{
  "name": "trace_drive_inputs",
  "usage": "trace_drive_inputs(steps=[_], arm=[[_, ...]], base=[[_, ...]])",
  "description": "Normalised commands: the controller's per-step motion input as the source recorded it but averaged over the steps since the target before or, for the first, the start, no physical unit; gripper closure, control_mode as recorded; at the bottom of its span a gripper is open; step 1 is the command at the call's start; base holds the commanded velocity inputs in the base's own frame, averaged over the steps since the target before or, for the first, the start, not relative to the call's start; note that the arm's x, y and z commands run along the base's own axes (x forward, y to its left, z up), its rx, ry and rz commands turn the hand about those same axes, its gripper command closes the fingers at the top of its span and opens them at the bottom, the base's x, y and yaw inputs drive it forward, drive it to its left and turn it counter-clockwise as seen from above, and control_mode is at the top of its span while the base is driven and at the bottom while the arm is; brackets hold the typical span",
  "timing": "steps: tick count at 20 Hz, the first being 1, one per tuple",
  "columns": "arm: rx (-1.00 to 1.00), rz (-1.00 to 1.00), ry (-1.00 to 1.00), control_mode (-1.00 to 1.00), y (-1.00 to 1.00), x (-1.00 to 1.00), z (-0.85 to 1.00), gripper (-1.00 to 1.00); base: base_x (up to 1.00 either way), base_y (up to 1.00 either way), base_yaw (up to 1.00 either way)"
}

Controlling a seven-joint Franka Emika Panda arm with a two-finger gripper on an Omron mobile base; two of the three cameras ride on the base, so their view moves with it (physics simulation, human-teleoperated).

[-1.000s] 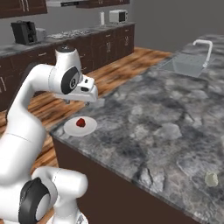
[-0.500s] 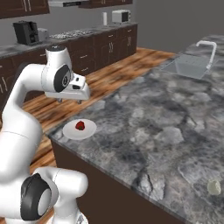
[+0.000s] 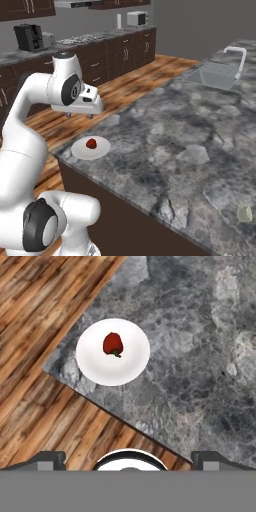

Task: Pick the bell pepper from the counter and place it in the microwave.

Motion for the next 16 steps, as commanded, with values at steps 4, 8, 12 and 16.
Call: trace_drive_inputs(steps=[4, 8, 12, 16], arm=[[0.0, 0.06, 0.07, -1.0, 0.24, 0.5, -0.5, -1.0], [0.0, 0.19, 0.24, -1.0, 0.26, 0.53, -0.88, -1.0], [-0.05, 0.16, 0.28, -1.0, 0.39, 0.59, -0.75, -1.0], [-0.13, 0.16, 0.16, -1.0, 0.39, 0.45, -0.46, -1.0]], base=[[0.0, 0.0, 0.0], [0.0, 0.0, 0.0], [0.0, 0.0, 0.0], [0.0, 0.0, 0.0]])
